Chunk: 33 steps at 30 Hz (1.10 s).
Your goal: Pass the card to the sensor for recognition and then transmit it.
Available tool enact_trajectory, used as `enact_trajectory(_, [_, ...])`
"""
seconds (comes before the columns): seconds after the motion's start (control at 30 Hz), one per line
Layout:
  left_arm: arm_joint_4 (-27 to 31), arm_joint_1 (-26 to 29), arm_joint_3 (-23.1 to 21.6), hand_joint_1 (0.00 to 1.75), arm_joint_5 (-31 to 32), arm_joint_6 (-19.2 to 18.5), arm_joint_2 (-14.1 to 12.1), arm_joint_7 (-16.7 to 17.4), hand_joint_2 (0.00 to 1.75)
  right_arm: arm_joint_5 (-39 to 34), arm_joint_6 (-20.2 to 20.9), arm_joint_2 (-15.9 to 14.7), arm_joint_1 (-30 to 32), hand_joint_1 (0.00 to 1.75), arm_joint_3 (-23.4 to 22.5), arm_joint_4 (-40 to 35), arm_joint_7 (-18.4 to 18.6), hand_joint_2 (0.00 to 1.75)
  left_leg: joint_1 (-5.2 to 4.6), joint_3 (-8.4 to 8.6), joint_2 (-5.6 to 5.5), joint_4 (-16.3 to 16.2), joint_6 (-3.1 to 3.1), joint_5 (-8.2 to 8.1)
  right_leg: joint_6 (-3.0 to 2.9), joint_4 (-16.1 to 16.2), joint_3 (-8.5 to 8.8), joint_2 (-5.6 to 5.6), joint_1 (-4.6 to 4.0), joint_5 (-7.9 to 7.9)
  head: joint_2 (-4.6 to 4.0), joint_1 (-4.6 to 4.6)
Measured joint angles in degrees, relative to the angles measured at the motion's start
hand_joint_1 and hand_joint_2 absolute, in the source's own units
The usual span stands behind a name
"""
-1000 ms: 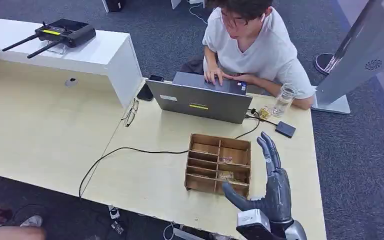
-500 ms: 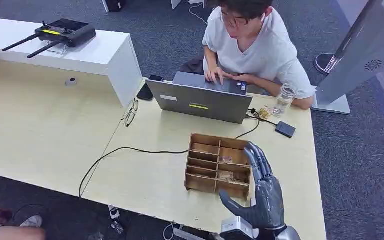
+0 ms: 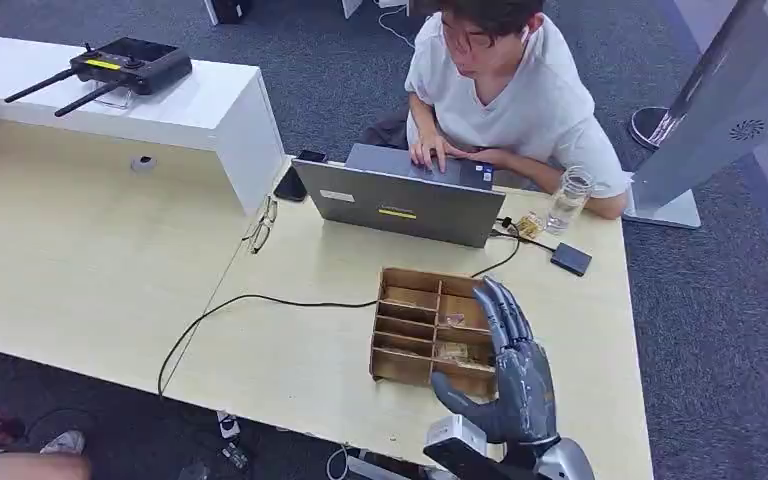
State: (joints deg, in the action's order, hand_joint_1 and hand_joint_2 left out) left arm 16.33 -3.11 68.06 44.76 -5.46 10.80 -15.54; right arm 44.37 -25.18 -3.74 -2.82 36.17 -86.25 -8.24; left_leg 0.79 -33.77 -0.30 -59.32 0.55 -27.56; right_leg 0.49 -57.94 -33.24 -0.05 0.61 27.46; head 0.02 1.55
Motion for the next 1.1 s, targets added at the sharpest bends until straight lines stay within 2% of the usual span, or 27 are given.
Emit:
enact_trajectory(0.5, [-0.94,-0.16,-0.88,0.0,1.03,-0.55,-0.48,0.57,0.0,0.42,1.38,1.86,-3.16,0.0,1.18,2.75,2.86,1.75,0.01,0.01,0.01,0.0,0.0,0.0,0.0,0.0,0.0,0.01,-0.01,0.0,0.0,-0.02])
enact_trajectory(1.1, [-1.51,-0.47,-1.86,0.0,1.73,-1.6,-0.81,1.16,0.0,1.09,3.1,4.15,-5.44,0.0,1.2,5.16,3.85,1.75,0.0,0.01,0.0,0.0,0.0,0.0,0.0,0.0,0.0,0.01,0.0,0.0,0.0,0.0])
